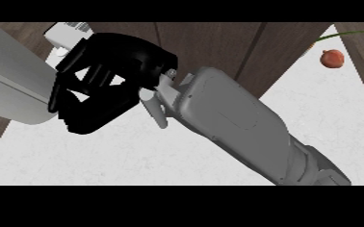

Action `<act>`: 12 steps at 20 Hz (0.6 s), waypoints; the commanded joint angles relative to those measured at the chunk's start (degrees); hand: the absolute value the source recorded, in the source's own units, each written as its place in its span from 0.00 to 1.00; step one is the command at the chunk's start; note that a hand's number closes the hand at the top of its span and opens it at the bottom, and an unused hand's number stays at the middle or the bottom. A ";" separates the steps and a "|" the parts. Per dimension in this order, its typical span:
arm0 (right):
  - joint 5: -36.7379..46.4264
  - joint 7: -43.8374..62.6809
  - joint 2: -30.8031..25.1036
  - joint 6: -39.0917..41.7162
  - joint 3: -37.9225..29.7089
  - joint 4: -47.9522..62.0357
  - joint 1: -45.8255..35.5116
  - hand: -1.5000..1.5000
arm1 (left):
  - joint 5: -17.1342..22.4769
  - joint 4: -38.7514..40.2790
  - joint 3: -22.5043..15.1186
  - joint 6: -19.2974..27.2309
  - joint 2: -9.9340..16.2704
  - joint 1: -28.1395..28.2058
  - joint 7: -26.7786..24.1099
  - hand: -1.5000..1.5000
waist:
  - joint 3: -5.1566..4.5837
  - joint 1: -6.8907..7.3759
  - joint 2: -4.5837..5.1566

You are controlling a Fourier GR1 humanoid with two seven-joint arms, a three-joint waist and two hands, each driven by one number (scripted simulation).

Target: Pick up the wine, place it into the cabinet and close the cabinet

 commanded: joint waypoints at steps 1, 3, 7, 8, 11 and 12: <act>-4.66 0.91 0.12 10.76 -0.29 8.59 -1.14 1.00 | -2.60 2.12 0.82 -4.94 -2.64 0.94 -3.03 0.00 | -0.02 -0.38 -0.14; -8.38 2.56 0.12 10.29 0.01 9.33 -4.38 1.00 | 0.88 2.89 3.30 -4.91 -1.63 -1.69 0.29 0.00 | 0.00 -1.44 -0.32; -11.56 1.05 0.12 14.92 -4.71 17.34 -6.05 1.00 | -0.21 0.11 4.12 -5.54 -2.90 2.39 1.78 0.00 | 0.07 -1.08 -0.43; -10.03 -2.34 0.12 18.65 -5.72 20.56 -5.26 1.00 | -0.97 0.70 4.27 -4.23 -3.50 0.41 2.24 0.00 | 0.06 -1.41 -0.19; -13.66 -5.12 0.13 19.37 -3.79 23.83 -6.52 1.00 | -3.11 3.78 5.02 -6.46 -5.80 -0.80 1.88 0.00 | 0.01 -0.96 -0.21; -12.84 -5.67 0.12 21.86 -4.99 26.12 -6.29 1.00 | -0.81 4.48 6.73 -6.77 -4.49 -0.76 3.71 0.00 | 0.04 -1.17 -0.16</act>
